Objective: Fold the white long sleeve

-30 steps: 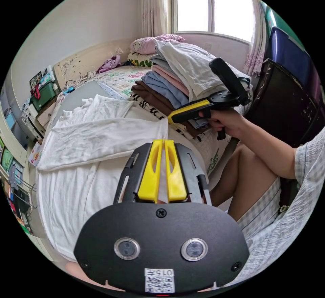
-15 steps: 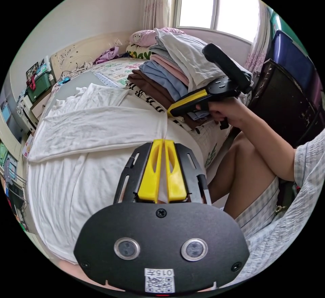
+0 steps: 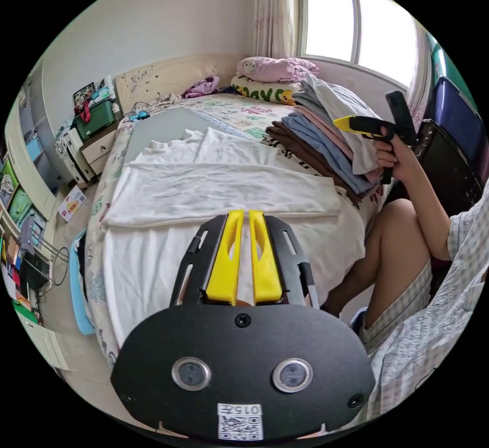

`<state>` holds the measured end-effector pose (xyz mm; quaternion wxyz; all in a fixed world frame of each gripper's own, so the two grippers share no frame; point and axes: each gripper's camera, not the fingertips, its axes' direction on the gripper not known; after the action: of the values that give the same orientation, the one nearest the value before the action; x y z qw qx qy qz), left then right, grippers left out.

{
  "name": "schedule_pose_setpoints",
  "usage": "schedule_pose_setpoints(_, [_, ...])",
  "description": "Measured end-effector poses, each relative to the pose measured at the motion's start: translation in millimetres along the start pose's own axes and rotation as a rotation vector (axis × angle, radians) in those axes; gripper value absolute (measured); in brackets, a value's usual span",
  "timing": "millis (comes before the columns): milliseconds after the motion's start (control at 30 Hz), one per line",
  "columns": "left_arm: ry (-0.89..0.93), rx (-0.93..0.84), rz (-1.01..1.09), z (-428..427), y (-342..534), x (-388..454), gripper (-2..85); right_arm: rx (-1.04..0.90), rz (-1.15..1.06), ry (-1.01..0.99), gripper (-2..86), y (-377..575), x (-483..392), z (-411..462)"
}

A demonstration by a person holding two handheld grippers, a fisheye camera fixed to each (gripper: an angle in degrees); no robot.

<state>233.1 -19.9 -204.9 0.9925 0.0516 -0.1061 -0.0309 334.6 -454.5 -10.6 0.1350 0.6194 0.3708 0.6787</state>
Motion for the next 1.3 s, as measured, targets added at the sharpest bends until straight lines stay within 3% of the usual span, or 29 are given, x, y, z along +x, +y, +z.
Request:
schedule_pose_setpoints(133, [0.016,0.052,-0.097,-1.6,-44.4,-98.6,9.5,0.042,0.014,-0.045,2.4,-82.2,13.7,65.6])
schedule_pose_setpoints(267, [-0.038,0.025,-0.22,40.6,-103.9,-207.1,10.7,-0.084,0.021,0.203,6.6,-164.3,74.1,170.6])
schedule_pose_setpoints(433, [-0.025,-0.069,-0.288,112.9,-166.1,-292.0,13.8,-0.387,0.078,0.516,9.6,-238.1,186.1,348.1])
schedule_pose_setpoints(667, [0.012,-0.133,-0.329,177.0,-223.2,-353.2,13.8,-0.511,0.149,0.445,9.0,-257.1,266.8,444.8])
schedule_pose_setpoints(767, [0.023,-0.212,-0.29,193.2,-230.7,-358.7,12.3,-0.517,0.076,0.489,3.6,-250.3,264.1,456.9])
schedule_pose_setpoints(933, [0.041,-0.259,-0.301,179.5,-233.0,-362.3,2.2,-0.527,0.044,0.491,-0.7,-233.0,254.9,444.0])
schedule_pose_setpoints(1067, [-0.012,-0.1,-0.231,99.1,-229.6,-342.8,1.0,-0.399,0.037,0.437,-0.9,-227.6,217.1,376.2])
schedule_pose_setpoints(1300, [0.217,0.172,-0.142,-110.7,-119.3,-286.6,0.6,-0.221,-0.149,0.254,-1.0,-126.1,56.7,163.2])
